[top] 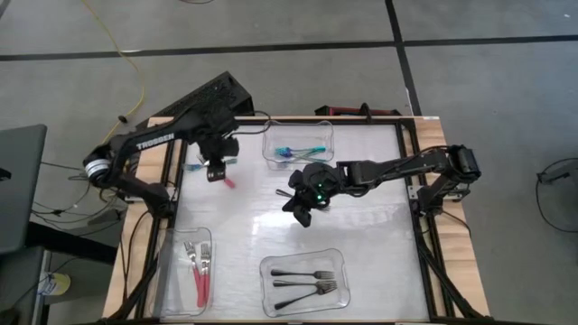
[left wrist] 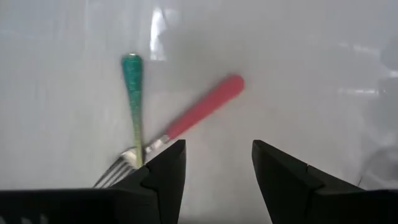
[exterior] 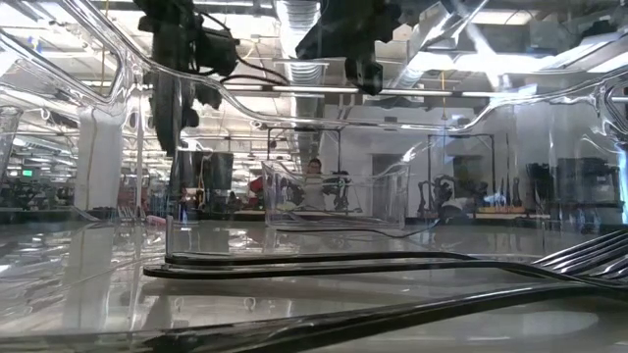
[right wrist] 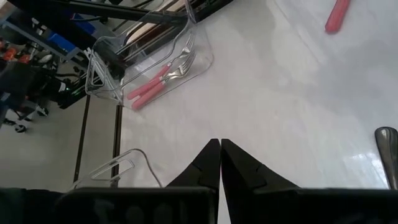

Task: Sort silverware by color (type)
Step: Put the black fork into the bottom right transparent bin

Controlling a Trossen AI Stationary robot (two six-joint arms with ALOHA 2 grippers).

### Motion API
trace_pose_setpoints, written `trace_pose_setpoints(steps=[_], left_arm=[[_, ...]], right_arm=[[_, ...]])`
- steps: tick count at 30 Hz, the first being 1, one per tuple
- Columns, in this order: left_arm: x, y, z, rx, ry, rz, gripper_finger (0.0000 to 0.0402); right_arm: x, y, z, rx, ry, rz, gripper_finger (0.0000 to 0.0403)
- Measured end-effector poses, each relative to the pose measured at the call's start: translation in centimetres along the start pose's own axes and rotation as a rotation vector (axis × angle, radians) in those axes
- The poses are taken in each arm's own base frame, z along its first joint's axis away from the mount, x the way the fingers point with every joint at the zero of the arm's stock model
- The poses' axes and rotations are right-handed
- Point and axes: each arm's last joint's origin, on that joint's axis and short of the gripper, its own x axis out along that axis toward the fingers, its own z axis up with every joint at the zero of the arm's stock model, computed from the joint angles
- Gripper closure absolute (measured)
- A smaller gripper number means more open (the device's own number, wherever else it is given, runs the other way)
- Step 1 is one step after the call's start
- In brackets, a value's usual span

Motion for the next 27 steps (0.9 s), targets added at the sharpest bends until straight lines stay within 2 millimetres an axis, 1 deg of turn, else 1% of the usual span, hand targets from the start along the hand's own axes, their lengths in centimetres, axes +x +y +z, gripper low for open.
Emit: trace_pose_setpoints(steps=[4, 9, 11, 15, 18, 19, 23, 25, 27], left_arm=[[0.1, -0.3, -1.6, 0.008, 0.011, 0.002, 0.0233], [0.6, -0.2, -3.7, -0.063, -0.019, 0.021, 0.0233], [1.0, -0.5, -4.4, -0.101, -0.047, -0.017, 0.0233], [1.9, -1.4, -5.6, -0.175, -0.104, -0.141, 0.0233], [2.3, -2.3, -5.8, -0.203, -0.153, -0.223, 0.0233], [2.5, -2.5, -5.8, -0.207, -0.166, -0.239, 0.0233], [2.8, -3.7, -5.5, -0.192, -0.208, -0.264, 0.0233], [2.9, -4.3, -5.4, -0.171, -0.214, -0.272, 0.0233], [2.9, -4.8, -5.5, -0.153, -0.21, -0.28, 0.0233]], right_arm=[[0.0, 0.0, 0.0, -0.001, 0.0, 0.0, 0.0364], [0.0, -0.1, -0.2, 0.009, 0.023, -0.012, 0.0364], [-0.1, -0.5, -1.0, 0.022, 0.098, -0.058, 0.0364], [-1.8, -1.7, -2.8, 0.034, 0.311, -0.216, 0.0369], [-2.2, -2.3, -4.0, 0.031, 0.432, -0.286, 0.0373], [-1.9, -2.4, -4.2, 0.025, 0.443, -0.29, 0.0373], [-0.9, -2.6, -4.4, -0.016, 0.376, -0.301, 0.0368], [0.1, -3.0, -4.4, -0.036, 0.327, -0.31, 0.0357], [0.5, -3.3, -4.5, -0.05, 0.312, -0.342, 0.0338]])
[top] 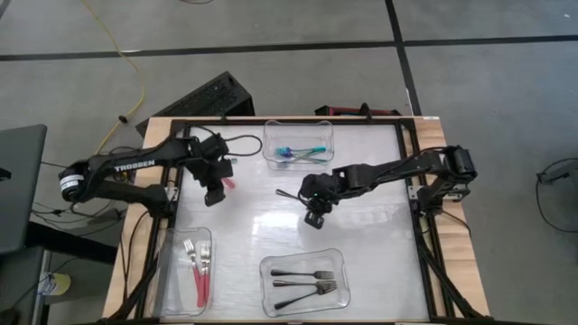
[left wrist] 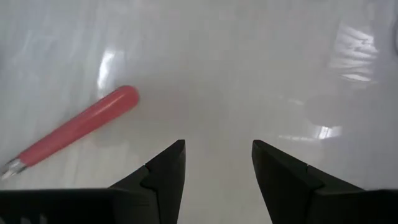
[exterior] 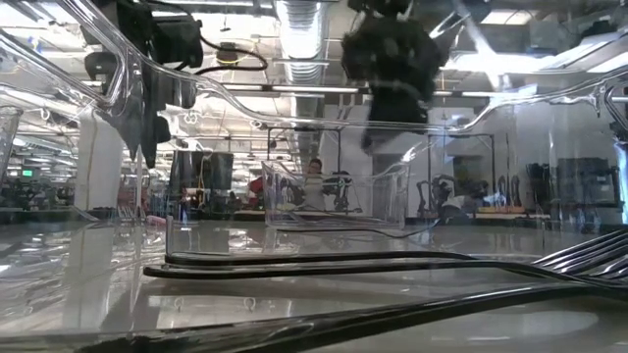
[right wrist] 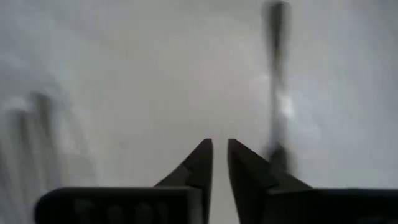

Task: Sort silverware by color (type)
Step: Put the black fork into the bottom right transparent bin

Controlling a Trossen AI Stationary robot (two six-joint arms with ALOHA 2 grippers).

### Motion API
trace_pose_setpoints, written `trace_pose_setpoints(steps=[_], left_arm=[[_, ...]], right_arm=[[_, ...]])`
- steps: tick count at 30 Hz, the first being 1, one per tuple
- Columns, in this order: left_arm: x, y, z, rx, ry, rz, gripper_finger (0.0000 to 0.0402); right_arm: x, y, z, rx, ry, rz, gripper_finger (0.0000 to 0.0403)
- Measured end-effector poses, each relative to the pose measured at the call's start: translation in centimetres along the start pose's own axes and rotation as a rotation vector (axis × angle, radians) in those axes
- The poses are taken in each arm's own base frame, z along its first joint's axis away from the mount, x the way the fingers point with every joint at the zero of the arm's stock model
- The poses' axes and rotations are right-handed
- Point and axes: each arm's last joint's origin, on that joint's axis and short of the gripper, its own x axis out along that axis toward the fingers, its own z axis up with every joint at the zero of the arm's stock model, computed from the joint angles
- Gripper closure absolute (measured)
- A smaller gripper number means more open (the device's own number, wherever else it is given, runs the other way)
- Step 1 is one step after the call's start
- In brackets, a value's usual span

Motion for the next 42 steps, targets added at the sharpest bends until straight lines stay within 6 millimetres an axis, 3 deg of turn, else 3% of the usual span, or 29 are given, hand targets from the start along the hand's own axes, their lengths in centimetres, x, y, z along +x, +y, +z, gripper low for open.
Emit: trace_pose_setpoints(steps=[4, 9, 15, 19, 21, 24, 26, 31, 36, 42], left_arm=[[0.2, -0.9, -0.1, 0.034, 0.005, -0.01, 0.0233], [0.3, -2.1, -0.4, 0.051, 0.011, -0.03, 0.0233], [0.3, -3.6, -0.7, 0.089, -0.008, -0.066, 0.0233], [0.3, -4.3, -0.8, 0.102, -0.018, -0.086, 0.0233], [0.3, -4.6, -1.0, 0.104, -0.015, -0.088, 0.0233], [0.3, -4.9, -1.2, 0.107, -0.005, -0.093, 0.0233], [0.2, -5.2, -1.3, 0.115, -0.007, -0.099, 0.0233], [-0.6, -5.7, -1.9, 0.156, -0.033, -0.125, 0.0233], [-2.7, -5.6, -2.5, 0.191, -0.147, -0.149, 0.0233], [-5.1, -4.8, -3.3, 0.177, -0.337, -0.023, 0.0233]], right_arm=[[1.0, -0.3, 0.2, -0.062, -0.033, -0.104, 0.0283], [4.5, -1.0, -0.4, -0.14, 0.0, -0.243, 0.0214], [9.1, -1.9, -1.6, -0.137, 0.098, -0.283, 0.0184], [10.7, -2.6, -2.2, -0.066, 0.159, -0.288, 0.0207], [10.7, -2.6, -2.3, -0.063, 0.176, -0.279, 0.0248], [10.7, -2.0, -2.6, -0.077, 0.186, -0.255, 0.0341], [10.2, -1.8, -2.6, -0.084, 0.178, -0.255, 0.0379], [7.8, -1.2, -2.3, -0.065, 0.143, -0.243, 0.038], [1.8, 1.0, -0.9, -0.088, -0.022, -0.154, 0.038], [-4.7, 4.3, -1.1, -0.145, -0.232, 0.002, 0.038]])
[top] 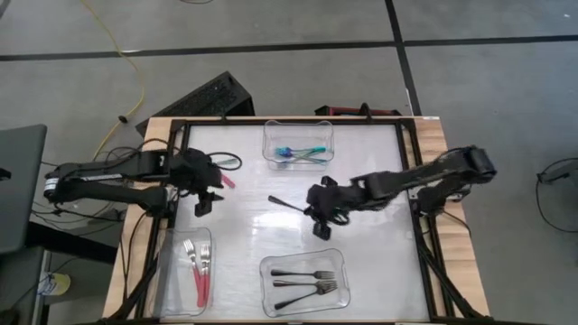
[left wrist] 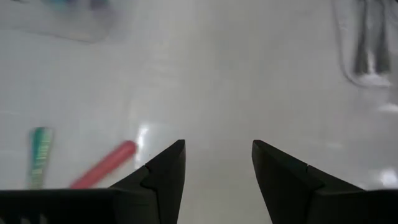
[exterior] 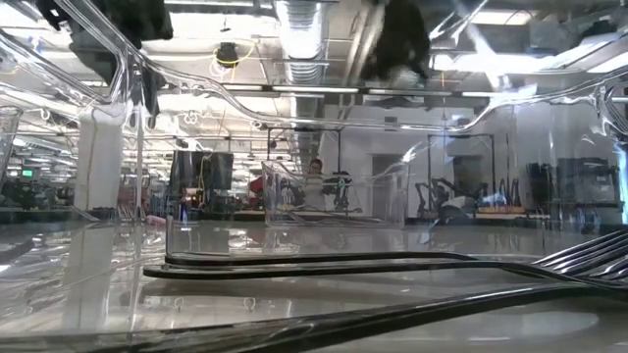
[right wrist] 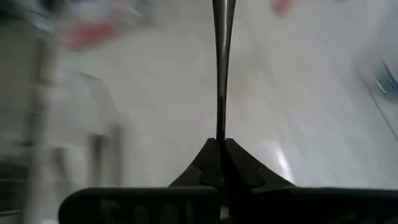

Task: Sort silverware by color (type)
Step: Put the black fork into the bottom right transparent bin

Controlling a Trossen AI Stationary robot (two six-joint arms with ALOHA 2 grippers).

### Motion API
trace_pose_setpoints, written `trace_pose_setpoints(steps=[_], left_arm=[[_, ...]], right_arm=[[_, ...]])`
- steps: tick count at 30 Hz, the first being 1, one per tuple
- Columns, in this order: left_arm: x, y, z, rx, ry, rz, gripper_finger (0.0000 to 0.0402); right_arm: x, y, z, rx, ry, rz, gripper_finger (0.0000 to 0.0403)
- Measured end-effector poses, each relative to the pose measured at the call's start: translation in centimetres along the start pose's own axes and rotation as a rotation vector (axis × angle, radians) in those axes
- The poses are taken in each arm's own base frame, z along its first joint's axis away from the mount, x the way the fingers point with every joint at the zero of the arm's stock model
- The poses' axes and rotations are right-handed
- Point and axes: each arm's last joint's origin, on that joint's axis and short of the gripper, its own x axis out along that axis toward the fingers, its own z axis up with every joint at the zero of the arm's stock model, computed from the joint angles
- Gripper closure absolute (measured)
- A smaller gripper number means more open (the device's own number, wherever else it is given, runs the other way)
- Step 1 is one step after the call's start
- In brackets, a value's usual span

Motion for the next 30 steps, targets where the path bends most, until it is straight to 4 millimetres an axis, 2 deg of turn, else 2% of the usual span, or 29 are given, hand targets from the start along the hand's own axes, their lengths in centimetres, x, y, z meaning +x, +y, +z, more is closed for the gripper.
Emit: trace_pose_setpoints(steps=[3, 7, 11, 13, 15, 19, 24, 30], left_arm=[[-0.9, 0.3, -0.1, 0.006, -0.054, 0.042, 0.0233], [-1.3, 0.5, -0.2, 0.035, -0.076, 0.046, 0.0233], [-1.3, 0.6, -0.1, 0.084, -0.073, 0.051, 0.0233], [-1.2, 0.5, -0.1, 0.115, -0.067, 0.051, 0.0233], [-1.1, 0.5, -0.1, 0.152, -0.056, 0.037, 0.0233], [-0.7, 0.4, -0.1, 0.218, -0.028, 0.01, 0.0233], [-0.5, 0.4, -0.1, 0.259, -0.01, -0.016, 0.0233], [-0.4, 0.3, -0.1, 0.281, 0.003, -0.059, 0.0233]], right_arm=[[-2.5, 1.9, 0.1, -0.016, -0.071, 0.082, 0.038], [-3.3, 4.9, -1.2, -0.007, -0.078, 0.176, 0.038], [-4.3, 8.8, -2.2, -0.001, -0.072, 0.282, 0.038], [-4.0, 10.7, -2.2, 0.024, -0.081, 0.313, 0.038], [-3.9, 12.2, -3.0, 0.027, -0.031, 0.288, 0.038], [-2.4, 14.7, -3.1, 0.063, 0.047, 0.249, 0.038], [0.9, 16.5, -4.2, 0.009, 0.239, 0.146, 0.0381], [2.7, 17.1, -4.8, -0.051, 0.39, 0.042, 0.0375]])
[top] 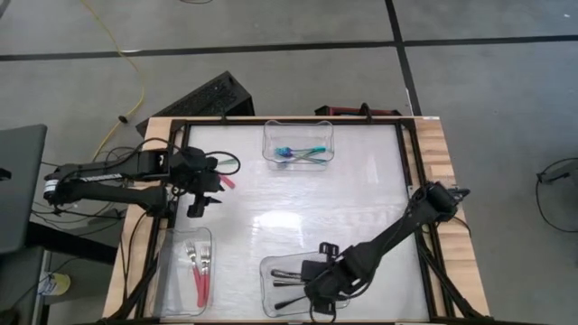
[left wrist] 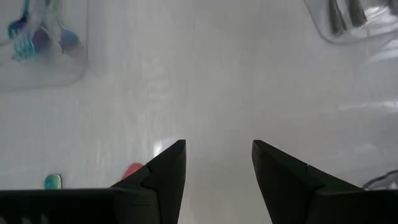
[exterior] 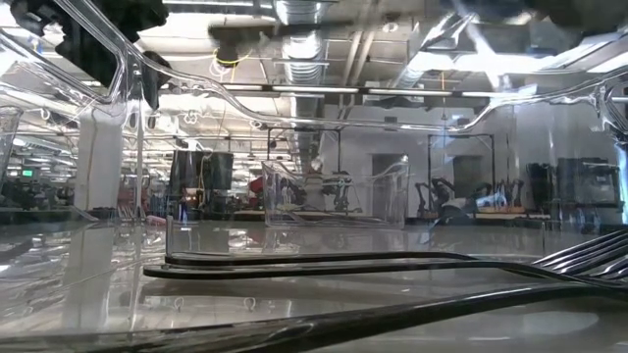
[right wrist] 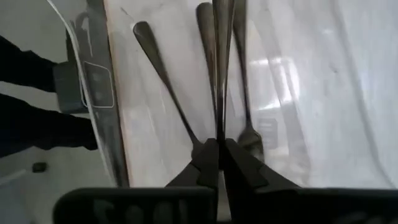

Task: Sort silverware by color (type)
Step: Put the black fork into the bottom right transparent bin, then put the pink fork into the bottom left transparent bin

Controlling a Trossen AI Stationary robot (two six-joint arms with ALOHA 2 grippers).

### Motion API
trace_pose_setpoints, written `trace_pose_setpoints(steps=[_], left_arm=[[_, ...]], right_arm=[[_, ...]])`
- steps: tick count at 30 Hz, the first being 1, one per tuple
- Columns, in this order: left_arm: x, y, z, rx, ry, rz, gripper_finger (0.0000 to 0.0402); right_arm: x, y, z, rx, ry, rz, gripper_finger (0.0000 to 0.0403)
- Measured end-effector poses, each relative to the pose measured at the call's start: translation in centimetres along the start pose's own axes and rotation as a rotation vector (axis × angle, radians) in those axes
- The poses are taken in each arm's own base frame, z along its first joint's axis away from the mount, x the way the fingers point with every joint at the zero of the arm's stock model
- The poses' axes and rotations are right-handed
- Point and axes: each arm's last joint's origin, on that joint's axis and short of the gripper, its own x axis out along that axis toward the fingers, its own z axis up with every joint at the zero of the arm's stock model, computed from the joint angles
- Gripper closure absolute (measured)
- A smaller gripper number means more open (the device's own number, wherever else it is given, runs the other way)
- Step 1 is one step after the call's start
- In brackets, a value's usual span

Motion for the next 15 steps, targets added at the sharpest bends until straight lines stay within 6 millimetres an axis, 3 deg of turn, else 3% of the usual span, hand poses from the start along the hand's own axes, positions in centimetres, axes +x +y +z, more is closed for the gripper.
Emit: trace_pose_setpoints(steps=[4, 15], left_arm=[[0.0, 0.0, 0.0, -0.007, 0.003, -0.005, 0.0233], [0.0, 0.0, -0.1, -0.016, 0.006, -0.006, 0.0233]], right_arm=[[0.9, 0.3, 0.1, -0.007, 0.006, 0.0, 0.0343], [-0.7, -0.3, 1.4, 0.012, -0.013, 0.002, 0.0248]])
